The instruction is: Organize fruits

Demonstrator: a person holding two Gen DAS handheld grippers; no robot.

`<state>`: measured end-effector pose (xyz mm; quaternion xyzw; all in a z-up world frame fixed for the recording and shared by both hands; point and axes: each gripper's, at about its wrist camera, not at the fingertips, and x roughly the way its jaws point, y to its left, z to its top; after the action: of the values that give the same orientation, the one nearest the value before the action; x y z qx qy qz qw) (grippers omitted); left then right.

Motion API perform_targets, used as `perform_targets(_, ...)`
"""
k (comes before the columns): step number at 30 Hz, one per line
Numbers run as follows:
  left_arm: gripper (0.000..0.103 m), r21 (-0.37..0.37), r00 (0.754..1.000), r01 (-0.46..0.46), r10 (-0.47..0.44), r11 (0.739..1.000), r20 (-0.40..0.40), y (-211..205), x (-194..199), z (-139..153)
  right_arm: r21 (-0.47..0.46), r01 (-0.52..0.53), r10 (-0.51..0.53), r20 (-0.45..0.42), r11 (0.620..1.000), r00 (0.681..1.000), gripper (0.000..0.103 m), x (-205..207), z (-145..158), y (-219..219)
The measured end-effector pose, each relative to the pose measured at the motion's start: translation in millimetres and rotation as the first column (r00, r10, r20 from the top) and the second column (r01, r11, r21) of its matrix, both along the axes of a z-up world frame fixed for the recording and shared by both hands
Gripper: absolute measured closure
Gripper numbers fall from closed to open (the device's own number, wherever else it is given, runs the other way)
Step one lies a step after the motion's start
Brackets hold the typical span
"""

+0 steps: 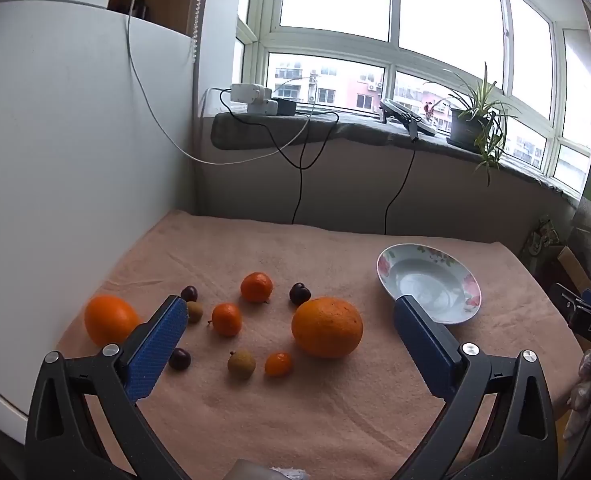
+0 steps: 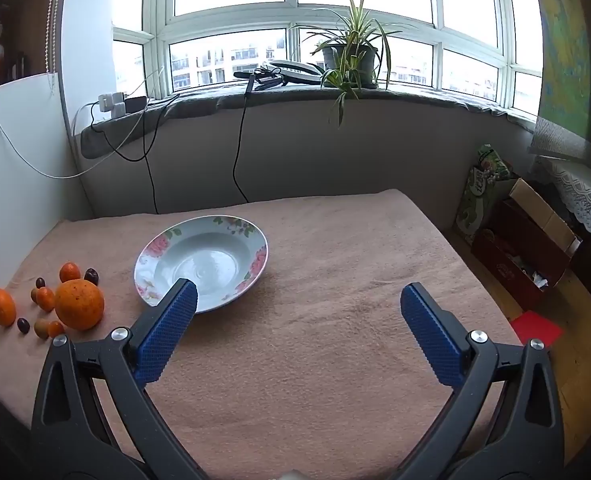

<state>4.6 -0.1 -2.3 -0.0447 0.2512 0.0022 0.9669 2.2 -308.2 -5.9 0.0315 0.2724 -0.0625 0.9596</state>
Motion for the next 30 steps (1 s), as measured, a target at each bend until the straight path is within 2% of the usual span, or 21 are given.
perform_targets(30,0.001,-0.030,1.000,0.008,-0.008,1.000,-0.018,3.4,-0.9,-2.4,0.014,0.001,-0.001,0.005,1.000,1.000,0.000,-0.4,5.5,1.8)
